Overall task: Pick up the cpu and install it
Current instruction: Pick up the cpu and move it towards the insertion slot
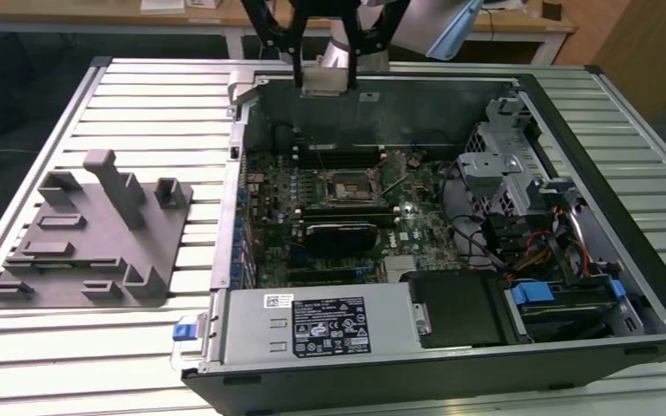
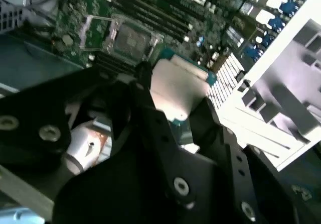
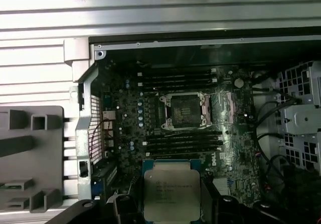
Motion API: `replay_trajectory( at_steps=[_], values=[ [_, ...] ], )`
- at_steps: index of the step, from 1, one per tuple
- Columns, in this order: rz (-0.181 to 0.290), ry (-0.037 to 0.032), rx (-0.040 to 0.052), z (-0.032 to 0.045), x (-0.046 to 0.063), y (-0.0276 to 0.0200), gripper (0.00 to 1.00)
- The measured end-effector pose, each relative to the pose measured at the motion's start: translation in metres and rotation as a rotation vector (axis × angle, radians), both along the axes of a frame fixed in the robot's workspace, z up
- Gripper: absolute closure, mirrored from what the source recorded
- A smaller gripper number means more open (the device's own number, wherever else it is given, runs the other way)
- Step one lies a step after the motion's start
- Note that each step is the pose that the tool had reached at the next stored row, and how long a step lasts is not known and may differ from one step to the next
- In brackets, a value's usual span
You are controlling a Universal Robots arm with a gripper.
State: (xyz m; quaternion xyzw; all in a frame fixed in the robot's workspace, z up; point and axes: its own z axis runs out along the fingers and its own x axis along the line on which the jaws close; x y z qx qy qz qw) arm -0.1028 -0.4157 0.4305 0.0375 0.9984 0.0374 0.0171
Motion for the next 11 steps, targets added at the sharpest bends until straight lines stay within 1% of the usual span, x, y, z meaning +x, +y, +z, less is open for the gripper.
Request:
replay_trajectory(
  at_steps=[8, 11],
  values=[
    [0.000, 0.0000, -0.0041, -0.0137, 0.000, 0.0004, 0.46],
    [0.000, -0.0001, -0.0054, -0.0178, 0.001, 0.0015, 0.46]
  ],
)
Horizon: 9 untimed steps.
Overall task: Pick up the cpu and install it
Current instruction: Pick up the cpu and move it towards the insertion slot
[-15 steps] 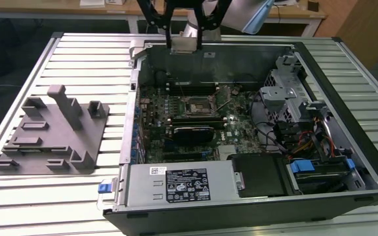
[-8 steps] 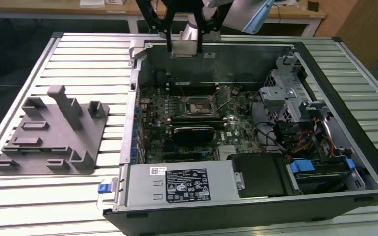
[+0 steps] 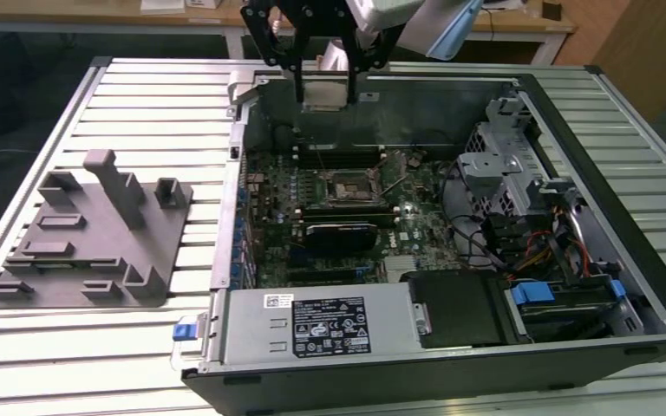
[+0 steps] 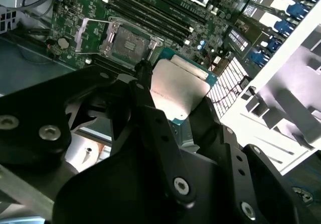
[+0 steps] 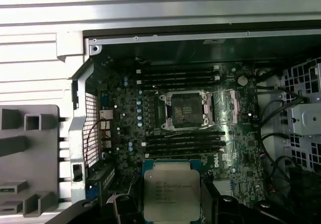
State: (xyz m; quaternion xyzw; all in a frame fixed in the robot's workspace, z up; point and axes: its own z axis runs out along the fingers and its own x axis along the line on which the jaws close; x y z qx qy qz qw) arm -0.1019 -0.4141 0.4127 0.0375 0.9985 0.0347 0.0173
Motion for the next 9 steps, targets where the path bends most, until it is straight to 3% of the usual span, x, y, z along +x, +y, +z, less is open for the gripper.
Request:
replay_trajectory(
  at_steps=[9],
  values=[
    [0.000, 0.0002, 0.0007, -0.0020, 0.0010, 0.0002, 0.46]
  ],
)
